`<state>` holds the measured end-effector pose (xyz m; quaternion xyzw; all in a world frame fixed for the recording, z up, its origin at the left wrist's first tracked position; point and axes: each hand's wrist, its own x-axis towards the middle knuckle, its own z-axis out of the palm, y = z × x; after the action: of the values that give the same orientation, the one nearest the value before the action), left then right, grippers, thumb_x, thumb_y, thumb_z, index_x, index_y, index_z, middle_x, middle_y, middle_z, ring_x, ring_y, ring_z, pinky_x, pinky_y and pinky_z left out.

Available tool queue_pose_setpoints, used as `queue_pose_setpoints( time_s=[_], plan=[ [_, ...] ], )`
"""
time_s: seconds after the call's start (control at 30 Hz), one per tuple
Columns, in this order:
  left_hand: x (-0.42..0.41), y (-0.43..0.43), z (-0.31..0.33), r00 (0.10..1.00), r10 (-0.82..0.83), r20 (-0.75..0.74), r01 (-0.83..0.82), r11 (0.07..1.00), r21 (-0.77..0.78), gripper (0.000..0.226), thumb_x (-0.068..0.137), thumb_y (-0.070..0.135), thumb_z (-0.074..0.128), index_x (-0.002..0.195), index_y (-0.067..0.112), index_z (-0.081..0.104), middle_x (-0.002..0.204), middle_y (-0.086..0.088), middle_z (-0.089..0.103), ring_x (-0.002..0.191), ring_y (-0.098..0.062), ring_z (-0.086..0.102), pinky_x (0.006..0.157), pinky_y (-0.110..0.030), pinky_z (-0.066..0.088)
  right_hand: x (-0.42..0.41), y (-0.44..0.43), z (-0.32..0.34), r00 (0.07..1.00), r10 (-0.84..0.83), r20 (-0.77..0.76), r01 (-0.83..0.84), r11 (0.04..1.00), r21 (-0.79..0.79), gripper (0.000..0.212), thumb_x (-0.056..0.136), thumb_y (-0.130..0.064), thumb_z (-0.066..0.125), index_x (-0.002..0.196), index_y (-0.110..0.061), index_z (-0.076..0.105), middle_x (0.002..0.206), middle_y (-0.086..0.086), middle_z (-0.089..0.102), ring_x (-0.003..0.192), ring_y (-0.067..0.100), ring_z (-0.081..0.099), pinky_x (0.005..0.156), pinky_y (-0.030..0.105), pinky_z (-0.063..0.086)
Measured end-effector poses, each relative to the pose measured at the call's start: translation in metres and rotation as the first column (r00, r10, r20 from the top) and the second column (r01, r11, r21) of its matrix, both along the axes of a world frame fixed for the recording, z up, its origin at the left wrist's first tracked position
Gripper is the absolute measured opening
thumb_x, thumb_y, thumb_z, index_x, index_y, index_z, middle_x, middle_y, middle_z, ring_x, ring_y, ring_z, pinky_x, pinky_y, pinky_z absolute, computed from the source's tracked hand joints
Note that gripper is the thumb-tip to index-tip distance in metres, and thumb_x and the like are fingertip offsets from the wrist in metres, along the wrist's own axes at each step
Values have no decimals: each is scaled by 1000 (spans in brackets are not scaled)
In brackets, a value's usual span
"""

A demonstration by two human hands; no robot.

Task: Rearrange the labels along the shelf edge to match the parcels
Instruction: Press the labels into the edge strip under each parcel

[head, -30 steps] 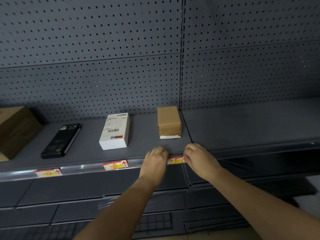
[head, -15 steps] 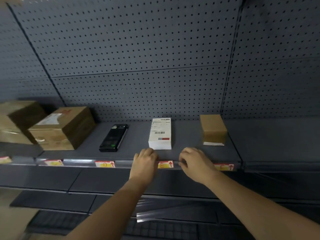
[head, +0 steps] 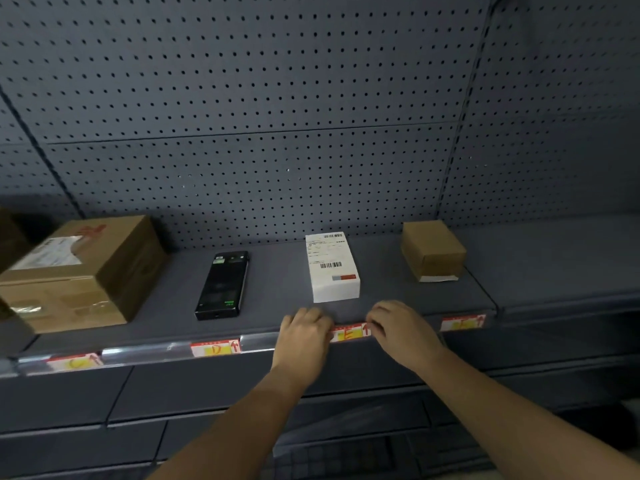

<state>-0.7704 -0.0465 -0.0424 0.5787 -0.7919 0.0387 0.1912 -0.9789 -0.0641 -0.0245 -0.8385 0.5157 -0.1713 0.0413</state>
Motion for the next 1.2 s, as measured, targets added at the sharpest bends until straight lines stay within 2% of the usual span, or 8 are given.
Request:
queue_pose_setpoints(
  time_s=[0.1, 0.33, 0.53, 0.77, 1.2],
  plan=[
    [0, -3, 0, 1000, -11, 10, 11, 1000, 19, 15, 95, 22, 53, 103, 26, 65, 109, 6, 58, 101, -17, 51, 86, -31, 37, -2, -2, -1, 1000, 16, -3, -17, 1000, -16, 17, 97, -22, 57, 107, -16, 70, 109, -1, 64, 100, 12, 56, 87, 21, 42],
    [-4, -9, 0, 1000, -8, 19, 7, 998, 57, 14, 88, 12, 60, 94, 25, 62, 101, 6, 58, 95, -16, 52, 82, -29, 39, 0, -7, 1, 998, 55, 4, -55, 998, -27, 11, 95, -18, 59, 101, -14, 68, 105, -1, 61, 95, 12, 55, 86, 27, 49],
    [9, -9, 0, 998, -60, 5, 60, 998, 36, 11, 92, 16, 57, 99, 22, 64, 104, 5, 59, 96, -15, 52, 85, -26, 38, 10, -7, -8, 997, 77, -1, -77, 997, -22, 11, 94, -15, 61, 100, -13, 69, 104, 1, 62, 94, 14, 57, 81, 22, 44],
    [7, -8, 1, 997, -63, -42, 65, 996, 57, 11, 89, 9, 59, 87, 16, 67, 90, 0, 63, 83, -18, 57, 78, -27, 43, 8, -8, -7, 999, 50, 20, -50, 998, 27, 10, 96, -17, 59, 101, -15, 67, 105, -2, 59, 94, 10, 54, 81, 20, 43],
    [6, -10, 3, 995, -80, -56, 84, 993, 77, 9, 92, 14, 57, 89, 17, 65, 94, 0, 62, 86, -16, 55, 82, -26, 45, 8, -5, -5, 1000, 19, 16, -20, 998, 67, 9, 94, -19, 61, 101, -18, 67, 105, -4, 59, 93, 9, 55, 82, 19, 44]
  ],
)
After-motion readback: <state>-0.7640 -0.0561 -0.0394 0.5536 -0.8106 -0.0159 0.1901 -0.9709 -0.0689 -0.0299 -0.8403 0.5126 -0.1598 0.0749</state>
